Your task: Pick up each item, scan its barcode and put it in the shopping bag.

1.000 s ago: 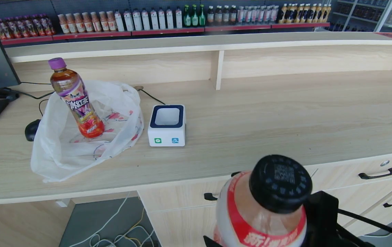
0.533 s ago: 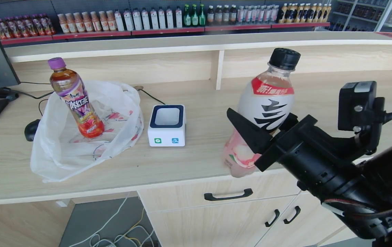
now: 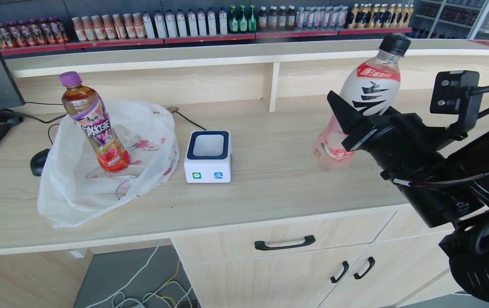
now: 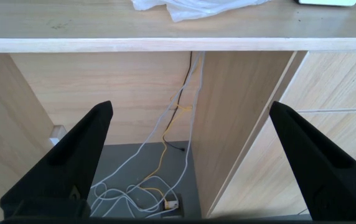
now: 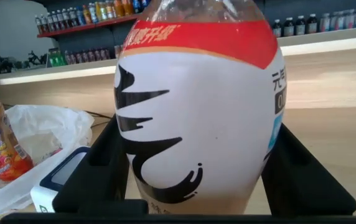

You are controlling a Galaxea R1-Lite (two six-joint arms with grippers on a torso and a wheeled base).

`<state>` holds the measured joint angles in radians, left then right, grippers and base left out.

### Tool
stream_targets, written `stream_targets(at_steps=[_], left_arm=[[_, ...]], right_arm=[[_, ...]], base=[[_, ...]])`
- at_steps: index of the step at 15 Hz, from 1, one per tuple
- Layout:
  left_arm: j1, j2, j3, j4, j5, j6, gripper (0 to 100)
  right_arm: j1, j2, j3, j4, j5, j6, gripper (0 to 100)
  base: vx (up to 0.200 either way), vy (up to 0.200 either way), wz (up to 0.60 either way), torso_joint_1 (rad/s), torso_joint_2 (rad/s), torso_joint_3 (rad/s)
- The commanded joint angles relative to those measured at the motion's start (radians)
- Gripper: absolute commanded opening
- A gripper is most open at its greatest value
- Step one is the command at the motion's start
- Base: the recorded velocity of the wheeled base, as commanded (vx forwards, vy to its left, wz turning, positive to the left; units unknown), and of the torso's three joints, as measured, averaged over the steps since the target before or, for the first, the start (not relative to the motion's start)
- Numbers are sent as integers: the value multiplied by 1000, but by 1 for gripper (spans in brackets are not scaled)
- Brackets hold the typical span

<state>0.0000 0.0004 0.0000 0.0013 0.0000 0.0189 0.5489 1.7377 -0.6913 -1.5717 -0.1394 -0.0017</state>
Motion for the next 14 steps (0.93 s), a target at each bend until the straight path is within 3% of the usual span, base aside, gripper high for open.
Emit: stream_targets(at_steps=[1,14], left_arm=[[0,0,0,0,0,1,100],[0,0,0,0,0,-14,100]], right_arm=[[-3,-3,-11,1,1,0,0],[-3,-49,-31,1,1,6,0]], base=[[0,0,0,0,0,0],[0,200,0,3,2,1]])
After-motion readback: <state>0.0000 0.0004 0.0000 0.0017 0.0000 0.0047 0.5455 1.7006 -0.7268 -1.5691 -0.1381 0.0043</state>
